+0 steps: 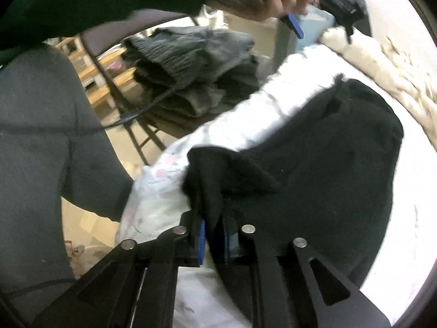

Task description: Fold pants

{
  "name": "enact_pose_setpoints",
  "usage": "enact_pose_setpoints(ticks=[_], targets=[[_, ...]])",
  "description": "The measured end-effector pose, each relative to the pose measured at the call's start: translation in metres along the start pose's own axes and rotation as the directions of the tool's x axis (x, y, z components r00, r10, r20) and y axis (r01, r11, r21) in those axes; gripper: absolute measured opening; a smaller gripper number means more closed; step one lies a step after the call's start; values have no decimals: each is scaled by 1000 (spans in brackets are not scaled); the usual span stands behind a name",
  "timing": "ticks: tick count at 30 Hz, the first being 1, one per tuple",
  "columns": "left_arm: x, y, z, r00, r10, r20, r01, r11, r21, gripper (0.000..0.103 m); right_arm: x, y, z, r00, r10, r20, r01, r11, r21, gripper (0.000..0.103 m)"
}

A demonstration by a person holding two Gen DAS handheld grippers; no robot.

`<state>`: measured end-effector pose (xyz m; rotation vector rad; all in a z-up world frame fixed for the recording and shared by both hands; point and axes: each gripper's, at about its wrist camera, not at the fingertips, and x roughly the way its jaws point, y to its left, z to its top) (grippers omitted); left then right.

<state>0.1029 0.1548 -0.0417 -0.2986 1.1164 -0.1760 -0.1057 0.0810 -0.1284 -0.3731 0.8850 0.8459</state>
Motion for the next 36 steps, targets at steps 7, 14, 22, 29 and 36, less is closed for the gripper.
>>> enact_pose_setpoints(ticks=[7, 14, 22, 29, 36], targets=[[-18, 69, -104, 999, 27, -27, -31, 986, -166, 81, 18, 58, -9, 978, 204, -35, -207, 972, -111, 19], [25, 46, -154, 978, -72, -193, 45, 988, -145, 81, -55, -3, -25, 984, 176, 37, -178, 980, 88, 20], [69, -20, -166, 974, 66, -219, -27, 984, 175, 32, -115, -169, -86, 982, -72, 173, -61, 750, 659, 66], [46, 6, -167, 987, 87, -137, -82, 996, 46, 5, -114, -217, -124, 975, -114, 191, -102, 534, 839, 66], [61, 61, -182, 945, 138, -298, -202, 959, -197, 7, -105, -224, -125, 976, -80, 200, -142, 462, 875, 66]])
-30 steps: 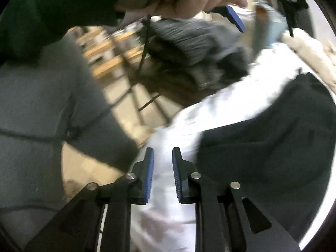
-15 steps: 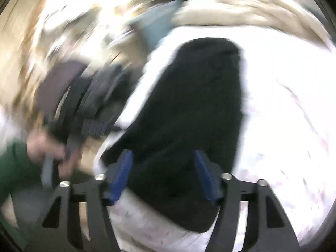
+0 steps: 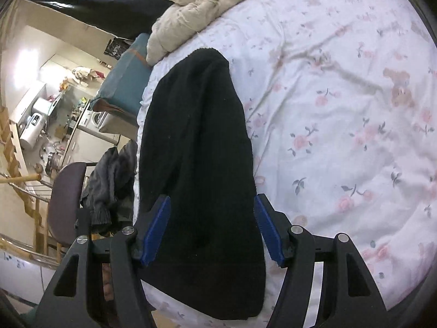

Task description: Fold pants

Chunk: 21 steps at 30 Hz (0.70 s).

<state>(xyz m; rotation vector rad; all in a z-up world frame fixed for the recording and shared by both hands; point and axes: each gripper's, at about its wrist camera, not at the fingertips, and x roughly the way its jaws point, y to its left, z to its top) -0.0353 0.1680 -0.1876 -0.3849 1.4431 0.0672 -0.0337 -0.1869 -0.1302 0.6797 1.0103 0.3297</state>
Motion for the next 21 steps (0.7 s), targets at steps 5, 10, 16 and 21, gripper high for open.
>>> enact_pose_setpoints(ticks=[5, 10, 16, 21], targets=[[-42, -29, 11, 976, -73, 207, 63, 997, 52, 46, 1, -5, -2, 1000, -13, -11, 13, 1000, 3, 66], [-22, -94, 37, 969, -179, 171, 129, 954, 270, 52, 10, -12, -2, 999, -15, -39, 16, 999, 36, 66], [32, -86, 65, 995, 8, 96, -24, 985, 168, 59, 10, -15, -1, 997, -56, -44, 56, 998, 10, 66], [-13, -91, 65, 981, -11, 192, -3, 997, 73, 57, 12, -22, 11, 994, -85, -63, 87, 995, 41, 66]])
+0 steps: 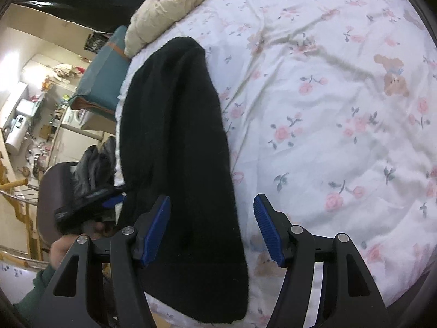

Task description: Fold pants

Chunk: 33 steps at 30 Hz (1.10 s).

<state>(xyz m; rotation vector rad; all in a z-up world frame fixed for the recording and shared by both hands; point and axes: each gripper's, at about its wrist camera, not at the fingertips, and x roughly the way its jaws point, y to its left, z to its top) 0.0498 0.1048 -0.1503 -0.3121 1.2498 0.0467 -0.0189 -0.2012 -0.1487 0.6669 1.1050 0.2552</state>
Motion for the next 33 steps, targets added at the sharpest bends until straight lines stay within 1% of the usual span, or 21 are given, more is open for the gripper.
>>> enact_pose_setpoints(ticks=[2, 4, 6, 8, 13, 14, 15, 16, 18, 19, 20, 21, 23, 24, 26, 27, 28, 30, 31, 32, 33], targets=[[-12, -7, 14, 997, -78, 22, 77, 997, 7, 58, 5, 2, 17, 1000, 12, 2, -12, 1000, 3, 66], [-17, -15, 37, 993, -109, 41, 109, 994, 16, 58, 11, 5, 35, 1000, 11, 12, -11, 1000, 1, 66], [-18, -20, 65, 994, -90, 65, 86, 995, 56, 58, 22, 5, 59, 999, 31, 18, -32, 999, 28, 66], [-11, -24, 90, 992, -97, 81, 90, 992, 86, 58, 35, 7, 83, 999, 34, 21, -35, 999, 41, 66], [27, -42, 148, 994, -80, 79, 67, 985, 157, 56, 64, 15, 128, 999, 29, 17, -29, 1000, 11, 66], [35, -51, 158, 992, -81, 96, 61, 979, 195, 53, 71, 16, 137, 1000, 14, 15, -15, 1000, 5, 66], [44, -56, 174, 990, -91, 110, 64, 972, 226, 46, 76, 15, 142, 1000, 7, 12, -7, 1000, 6, 66], [52, -67, 181, 985, -120, 120, 82, 955, 286, 29, 80, 14, 146, 1000, -2, 8, 2, 1000, 8, 66], [66, -82, 189, 988, -94, 123, 46, 938, 343, 16, 89, 10, 153, 1000, -15, -1, 15, 1000, 20, 66], [73, -88, 193, 990, -81, 114, 35, 932, 361, 2, 93, 8, 155, 1000, -20, -7, 20, 1000, 20, 66], [75, -89, 197, 990, -76, 119, 27, 931, 365, 2, 96, 6, 157, 999, -30, -14, 30, 999, 16, 66], [66, -84, 199, 982, -92, 163, 30, 938, 345, 2, 99, 4, 159, 999, -39, -19, 39, 999, 10, 66], [49, -64, 205, 964, -130, 232, 66, 962, 266, 2, 103, -2, 162, 998, -56, -29, 56, 998, 2, 66], [46, -57, 203, 963, -128, 238, 67, 967, 247, 2, 104, -6, 163, 998, -58, -29, 58, 998, 4, 66], [64, -54, 197, 985, -39, 170, -12, 958, 286, 2, 110, -16, 168, 997, -67, -32, 67, 998, 14, 66], [69, -54, 195, 987, -18, 158, -30, 955, 296, 2, 112, -19, 170, 997, -74, -36, 74, 997, 15, 66], [69, -56, 193, 987, -20, 159, -30, 953, 302, 6, 117, -22, 175, 996, -82, -42, 83, 996, 18, 66], [64, -60, 196, 987, -55, 149, 8, 954, 298, 7, 123, -22, 185, 996, -73, -42, 73, 997, 6, 66], [63, -63, 200, 990, -51, 135, 9, 955, 295, 22, 125, -20, 192, 997, -65, -37, 64, 998, -12, 66], [60, -64, 202, 990, -46, 133, 5, 957, 290, 45, 126, -16, 199, 998, -54, -32, 53, 998, -32, 66], [57, -66, 207, 988, -43, 146, 0, 959, 283, 54, 127, -13, 206, 999, -37, -27, 35, 998, -48, 66]])
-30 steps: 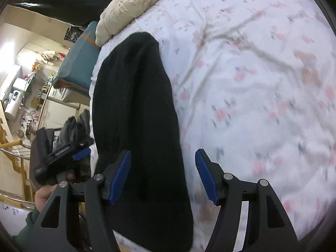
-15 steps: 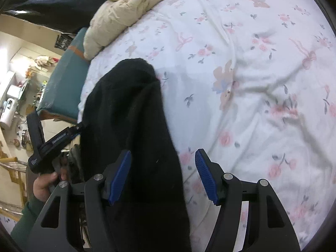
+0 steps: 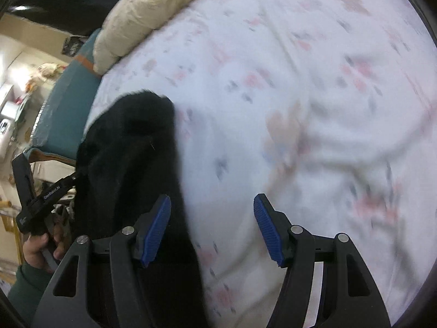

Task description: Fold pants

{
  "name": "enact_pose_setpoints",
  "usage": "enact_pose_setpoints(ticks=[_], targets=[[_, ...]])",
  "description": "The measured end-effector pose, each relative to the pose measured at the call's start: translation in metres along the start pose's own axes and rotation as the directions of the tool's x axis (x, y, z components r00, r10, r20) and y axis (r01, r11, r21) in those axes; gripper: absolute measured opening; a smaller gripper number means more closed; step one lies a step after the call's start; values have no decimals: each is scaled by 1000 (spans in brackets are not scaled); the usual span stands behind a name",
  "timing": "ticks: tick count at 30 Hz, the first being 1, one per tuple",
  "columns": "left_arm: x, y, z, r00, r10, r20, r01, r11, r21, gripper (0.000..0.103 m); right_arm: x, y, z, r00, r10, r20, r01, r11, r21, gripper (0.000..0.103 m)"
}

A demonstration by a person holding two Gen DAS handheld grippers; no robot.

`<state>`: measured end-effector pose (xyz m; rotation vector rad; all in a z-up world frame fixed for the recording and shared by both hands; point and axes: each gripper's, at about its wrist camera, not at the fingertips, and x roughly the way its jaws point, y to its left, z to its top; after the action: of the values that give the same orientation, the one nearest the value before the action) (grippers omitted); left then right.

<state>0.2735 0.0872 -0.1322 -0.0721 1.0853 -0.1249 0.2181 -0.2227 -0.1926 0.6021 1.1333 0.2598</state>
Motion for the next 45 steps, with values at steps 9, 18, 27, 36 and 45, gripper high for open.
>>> enact_pose_setpoints(ticks=[9, 18, 27, 36, 45], targets=[[36, -100, 89, 972, -149, -181, 194, 945, 264, 60, 19, 18, 17, 992, 111, -59, -115, 991, -67, 64], [108, -196, 98, 892, 68, -447, 240, 766, 596, 61, 27, -1, -10, 972, 199, -127, -203, 979, -15, 64], [119, -219, 78, 862, 78, -501, 299, 720, 626, 13, 51, -2, -12, 936, 298, -186, -304, 953, -1, 35], [108, -198, 120, 958, 163, -236, 13, 798, 602, 7, 47, 12, -17, 959, 230, -166, -251, 961, -117, 10], [90, -158, 146, 982, 73, -172, 9, 902, 431, 43, 50, 23, -10, 958, 198, -206, -220, 972, -88, 51]])
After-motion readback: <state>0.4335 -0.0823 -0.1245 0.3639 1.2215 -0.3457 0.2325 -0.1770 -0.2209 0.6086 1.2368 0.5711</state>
